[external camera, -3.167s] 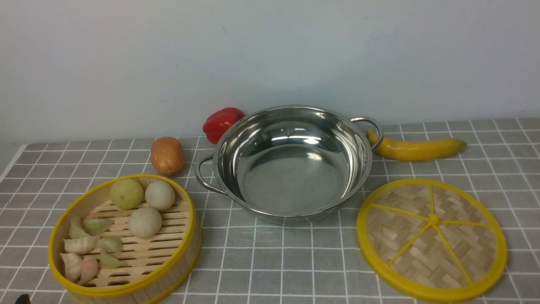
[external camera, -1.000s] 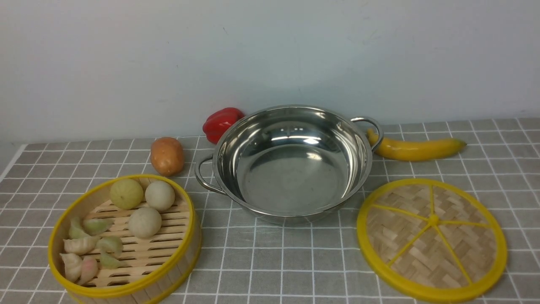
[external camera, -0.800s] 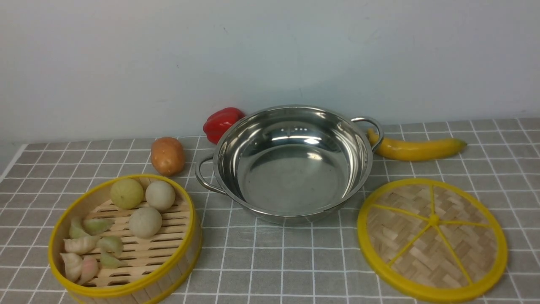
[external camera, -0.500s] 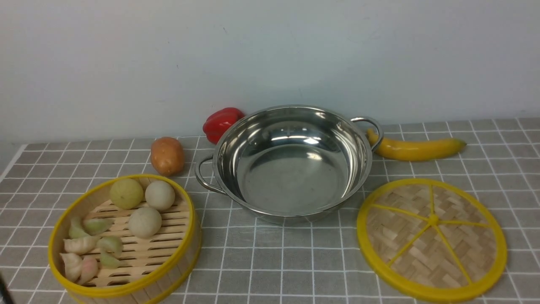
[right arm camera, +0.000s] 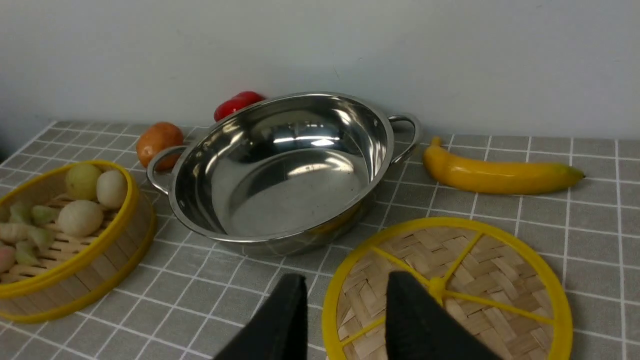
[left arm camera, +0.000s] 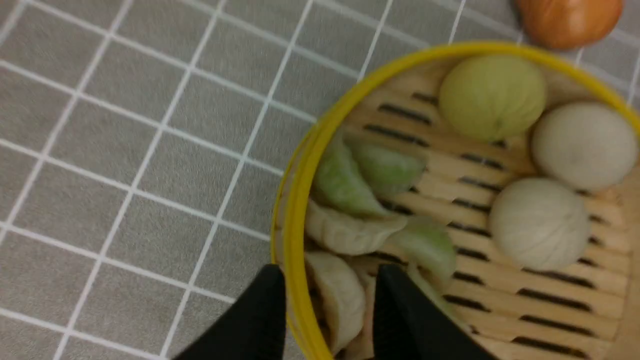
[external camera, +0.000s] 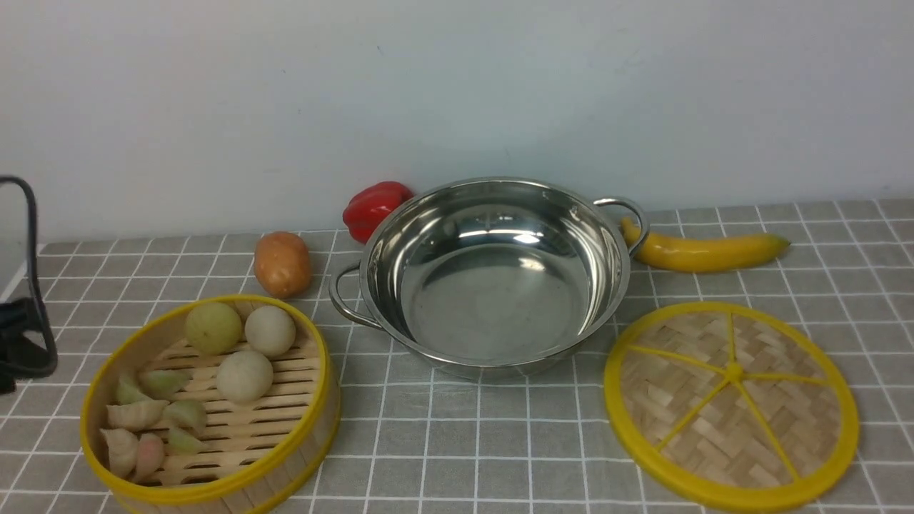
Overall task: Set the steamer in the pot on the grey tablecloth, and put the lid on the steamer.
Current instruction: 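Grasp the rim of the steamer basket holding the buns with the left gripper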
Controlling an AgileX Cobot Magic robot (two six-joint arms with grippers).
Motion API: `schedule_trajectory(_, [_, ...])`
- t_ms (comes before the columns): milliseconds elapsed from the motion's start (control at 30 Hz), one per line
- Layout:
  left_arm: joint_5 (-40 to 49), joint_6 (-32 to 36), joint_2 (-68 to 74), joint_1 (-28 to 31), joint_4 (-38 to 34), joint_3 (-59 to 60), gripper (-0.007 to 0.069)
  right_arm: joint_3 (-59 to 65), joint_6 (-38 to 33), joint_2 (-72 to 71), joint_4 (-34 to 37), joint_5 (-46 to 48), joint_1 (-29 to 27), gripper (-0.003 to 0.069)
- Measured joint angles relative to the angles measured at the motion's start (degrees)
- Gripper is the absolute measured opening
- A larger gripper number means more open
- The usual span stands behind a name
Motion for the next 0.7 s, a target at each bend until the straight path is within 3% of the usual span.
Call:
schedule_trajectory(367, [-2.4, 5.1, 7.3, -2.2, 0.2, -0.4, 0.0243, -0.1, -1.3, 0.2, -0.2, 1.8, 0.0, 0.0243])
schedule_trajectory(700, [-7.9, 3.6, 7.3, -4.2, 5.3, -0.4, 0.0243, -0.1, -1.3, 1.0, -0.2, 2.1, 0.0, 0.0243])
